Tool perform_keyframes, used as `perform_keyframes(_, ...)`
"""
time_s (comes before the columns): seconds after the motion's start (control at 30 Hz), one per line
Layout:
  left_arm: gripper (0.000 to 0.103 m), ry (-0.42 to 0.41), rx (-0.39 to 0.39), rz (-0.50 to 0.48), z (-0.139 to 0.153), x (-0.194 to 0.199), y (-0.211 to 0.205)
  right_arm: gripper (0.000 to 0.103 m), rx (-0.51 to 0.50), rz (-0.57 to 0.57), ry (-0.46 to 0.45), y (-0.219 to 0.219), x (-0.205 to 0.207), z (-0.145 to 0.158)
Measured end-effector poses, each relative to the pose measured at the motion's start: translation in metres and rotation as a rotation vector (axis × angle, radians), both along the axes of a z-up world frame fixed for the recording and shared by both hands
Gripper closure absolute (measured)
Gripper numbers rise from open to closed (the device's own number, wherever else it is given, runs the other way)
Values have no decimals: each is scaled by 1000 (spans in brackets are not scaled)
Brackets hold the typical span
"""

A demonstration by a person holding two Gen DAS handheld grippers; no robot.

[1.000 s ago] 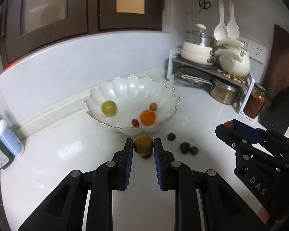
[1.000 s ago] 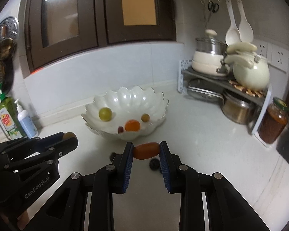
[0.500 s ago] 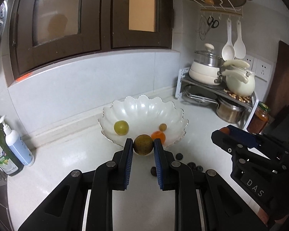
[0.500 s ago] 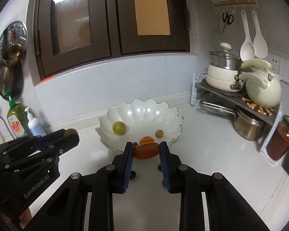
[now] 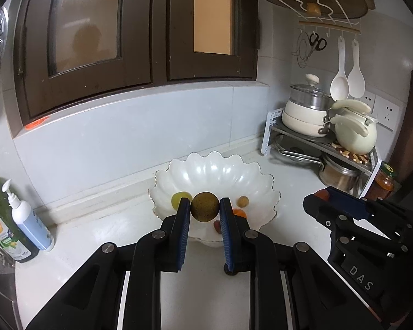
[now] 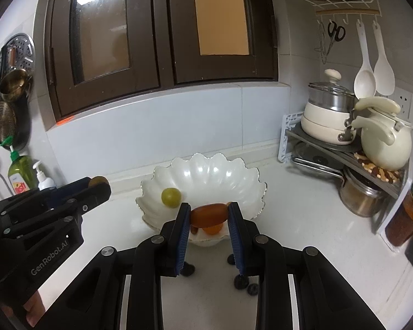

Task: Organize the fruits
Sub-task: 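Carry the golden fruit with the left tool while the right tool carries the red-orange fruit over the bowl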

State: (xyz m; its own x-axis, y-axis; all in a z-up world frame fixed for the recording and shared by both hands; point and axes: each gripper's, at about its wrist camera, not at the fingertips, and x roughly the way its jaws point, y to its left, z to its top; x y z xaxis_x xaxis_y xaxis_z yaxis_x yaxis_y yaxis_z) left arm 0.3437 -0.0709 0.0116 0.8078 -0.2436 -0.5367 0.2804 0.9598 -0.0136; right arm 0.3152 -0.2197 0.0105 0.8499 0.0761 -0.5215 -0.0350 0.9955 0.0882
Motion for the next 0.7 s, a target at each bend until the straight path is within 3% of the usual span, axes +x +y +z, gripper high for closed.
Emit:
perform_keyframes(0.37,80,9,24,10,4,30,-9,74,-27,-3,6,-6,30,4)
perform_keyframes(0.7,80,71,18,7,2,63,-14,74,-52,20,39,-14,69,9)
